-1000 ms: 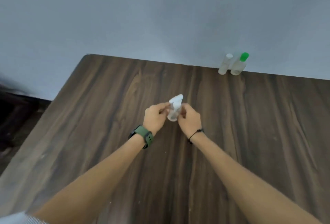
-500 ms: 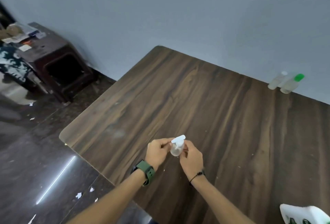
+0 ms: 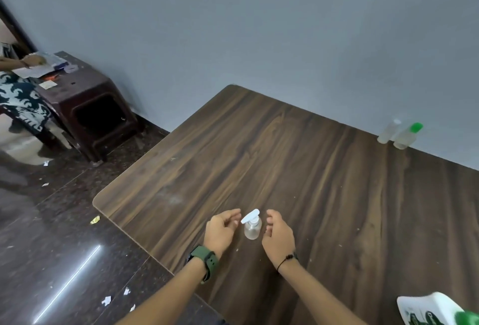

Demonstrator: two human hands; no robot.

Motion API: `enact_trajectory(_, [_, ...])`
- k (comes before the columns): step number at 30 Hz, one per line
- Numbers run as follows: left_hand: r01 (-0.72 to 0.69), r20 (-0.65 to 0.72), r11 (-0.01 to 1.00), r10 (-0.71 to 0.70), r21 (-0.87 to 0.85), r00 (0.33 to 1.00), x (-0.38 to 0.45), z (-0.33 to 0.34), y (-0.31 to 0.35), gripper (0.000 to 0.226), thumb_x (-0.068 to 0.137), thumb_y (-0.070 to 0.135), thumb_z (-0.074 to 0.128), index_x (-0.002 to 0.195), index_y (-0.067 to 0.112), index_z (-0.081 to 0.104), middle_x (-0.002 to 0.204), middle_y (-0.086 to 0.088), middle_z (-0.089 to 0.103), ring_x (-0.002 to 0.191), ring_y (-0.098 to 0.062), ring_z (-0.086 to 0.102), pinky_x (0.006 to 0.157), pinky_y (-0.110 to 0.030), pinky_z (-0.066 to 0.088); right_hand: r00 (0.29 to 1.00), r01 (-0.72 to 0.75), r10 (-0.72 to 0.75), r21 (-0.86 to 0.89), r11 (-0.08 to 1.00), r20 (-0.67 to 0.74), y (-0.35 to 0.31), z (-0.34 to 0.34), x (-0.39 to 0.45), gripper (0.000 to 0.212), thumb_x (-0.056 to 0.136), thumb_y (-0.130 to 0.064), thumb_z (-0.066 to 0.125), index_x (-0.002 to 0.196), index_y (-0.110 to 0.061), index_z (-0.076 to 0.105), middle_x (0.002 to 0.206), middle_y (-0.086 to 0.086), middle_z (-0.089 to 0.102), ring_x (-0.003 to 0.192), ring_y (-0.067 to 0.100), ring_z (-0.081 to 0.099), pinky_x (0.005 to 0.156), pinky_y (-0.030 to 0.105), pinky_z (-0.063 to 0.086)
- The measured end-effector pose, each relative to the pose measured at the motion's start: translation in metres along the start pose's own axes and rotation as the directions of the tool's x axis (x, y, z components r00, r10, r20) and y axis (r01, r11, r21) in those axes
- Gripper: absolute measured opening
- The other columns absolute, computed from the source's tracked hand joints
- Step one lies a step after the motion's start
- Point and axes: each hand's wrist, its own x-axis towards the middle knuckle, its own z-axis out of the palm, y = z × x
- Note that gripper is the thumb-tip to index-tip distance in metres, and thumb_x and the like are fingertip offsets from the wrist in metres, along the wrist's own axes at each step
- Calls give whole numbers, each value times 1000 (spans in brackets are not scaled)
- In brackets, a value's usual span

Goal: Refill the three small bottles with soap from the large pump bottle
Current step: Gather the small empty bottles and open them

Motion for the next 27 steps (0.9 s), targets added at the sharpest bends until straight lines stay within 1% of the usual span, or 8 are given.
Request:
enact_trajectory(4, [10,-58,999,-13,-52,998,19,-19,9,32,89,-11,47,116,-1,60,109,-14,66,110,-23,60,98,-25,42,996,6,-5,6,1000,-88,0,-43,25,54,83,7,41,134,-9,44,126,11,57,114,23,56,98,32,43])
enact_trajectory(8, [-83,-110,995,78,-46,991,46,-33,52,32,89,-10,47,116,1,60,107,-10,66,104,-19,60,98,-27,42,979,-22,13,-40,999,-204,4,-111,58,50,85,4,42,133,-8,44,125,12,57,115,26,55,99,36,43])
enact_trajectory(11, [-200,-74,979,198,-27,977,68,-24,90,30,88,-10,50,114,0,61,106,-12,67,105,-23,61,96,-27,42,974,-15,-17,-137,990,-225,13,-166,74,47,85,1,44,131,-9,46,122,11,59,112,25,56,94,31,44])
enact_trajectory(14, [-292,13,956,292,21,956,92,6,132,30,87,-11,50,112,1,63,103,-11,68,102,-21,62,94,-25,42,972,-26,-26,-216,976,-235,23,-218,90,45,88,-5,45,133,-10,45,128,7,57,118,21,54,94,25,41])
enact_trajectory(17, [-336,113,941,330,35,937,105,51,169,30,87,-9,50,111,3,64,102,-9,69,97,-16,62,91,-20,42,954,-96,62,-102,990,-294,34,-259,103,42,90,-7,47,132,-10,47,129,7,56,120,17,53,98,25,41])
enact_trajectory(20, [-371,234,928,354,28,905,111,109,196,29,87,-7,52,109,9,64,94,-3,69,102,-18,63,84,-11,44,918,-149,172,90,985,-357,50,-286,115,40,88,-8,51,128,-9,51,122,8,59,110,17,56,92,22,42])
enact_trajectory(23, [-374,354,927,343,19,870,112,165,217,30,88,-3,51,116,6,61,108,-7,67,99,-11,59,90,-15,43,890,-199,259,192,961,-375,73,-304,128,42,87,-9,56,128,-8,51,123,10,60,110,19,57,91,22,40])
enact_trajectory(27, [-367,435,930,332,-3,837,129,229,241,34,89,-1,50,122,7,56,116,-6,64,101,-9,57,92,-13,41,875,-256,350,293,921,-335,104,-314,153,49,85,-7,59,132,-8,48,128,10,57,112,18,54,90,21,39])
